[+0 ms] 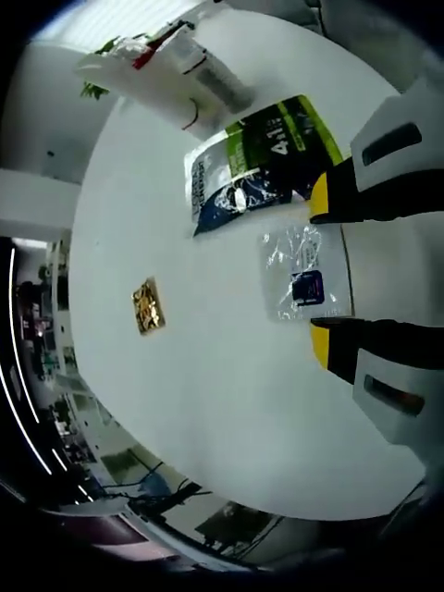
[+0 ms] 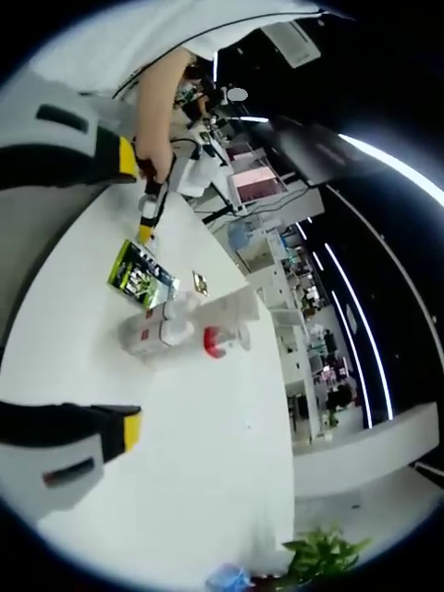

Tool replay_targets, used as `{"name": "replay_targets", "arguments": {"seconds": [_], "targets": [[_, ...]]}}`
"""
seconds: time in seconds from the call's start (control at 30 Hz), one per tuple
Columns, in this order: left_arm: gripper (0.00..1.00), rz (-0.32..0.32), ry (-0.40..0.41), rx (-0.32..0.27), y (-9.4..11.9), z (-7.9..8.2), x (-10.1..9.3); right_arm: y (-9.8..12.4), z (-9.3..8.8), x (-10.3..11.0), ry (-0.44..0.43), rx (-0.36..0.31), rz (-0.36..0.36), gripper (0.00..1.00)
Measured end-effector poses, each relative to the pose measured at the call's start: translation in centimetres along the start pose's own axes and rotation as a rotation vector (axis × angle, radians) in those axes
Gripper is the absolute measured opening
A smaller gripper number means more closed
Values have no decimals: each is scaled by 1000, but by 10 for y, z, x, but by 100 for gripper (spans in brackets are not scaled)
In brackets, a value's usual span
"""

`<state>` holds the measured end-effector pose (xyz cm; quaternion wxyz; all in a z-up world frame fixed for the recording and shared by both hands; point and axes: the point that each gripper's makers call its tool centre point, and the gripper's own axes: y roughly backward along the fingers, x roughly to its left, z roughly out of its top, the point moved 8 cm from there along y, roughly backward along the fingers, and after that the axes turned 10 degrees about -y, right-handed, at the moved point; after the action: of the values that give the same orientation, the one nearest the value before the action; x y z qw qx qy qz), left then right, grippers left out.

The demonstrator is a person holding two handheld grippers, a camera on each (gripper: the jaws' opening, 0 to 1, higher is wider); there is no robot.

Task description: Arrange the skincare products in the storage area until every visible bottle or jar stands upright without overlapping.

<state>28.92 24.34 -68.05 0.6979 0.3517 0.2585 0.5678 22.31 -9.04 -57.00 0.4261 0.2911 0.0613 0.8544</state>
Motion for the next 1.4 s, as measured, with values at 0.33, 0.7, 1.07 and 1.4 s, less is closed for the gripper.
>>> {"name": "replay_targets", "arguments": {"seconds": [0.33, 0.7, 1.07, 1.4], "targets": [[42, -6, -7, 2, 1, -1, 0, 3, -1, 2, 3, 1, -2, 99], [45, -36, -59, -4, 9, 1, 3, 6, -1, 7, 4, -8, -1, 99], [52, -82, -146, -20, 25, 0, 8, 8, 1, 12, 10, -19, -1, 99], [62, -111, -87, -73, 48, -5, 23, 7, 5, 15, 16, -24, 1, 99]]}}
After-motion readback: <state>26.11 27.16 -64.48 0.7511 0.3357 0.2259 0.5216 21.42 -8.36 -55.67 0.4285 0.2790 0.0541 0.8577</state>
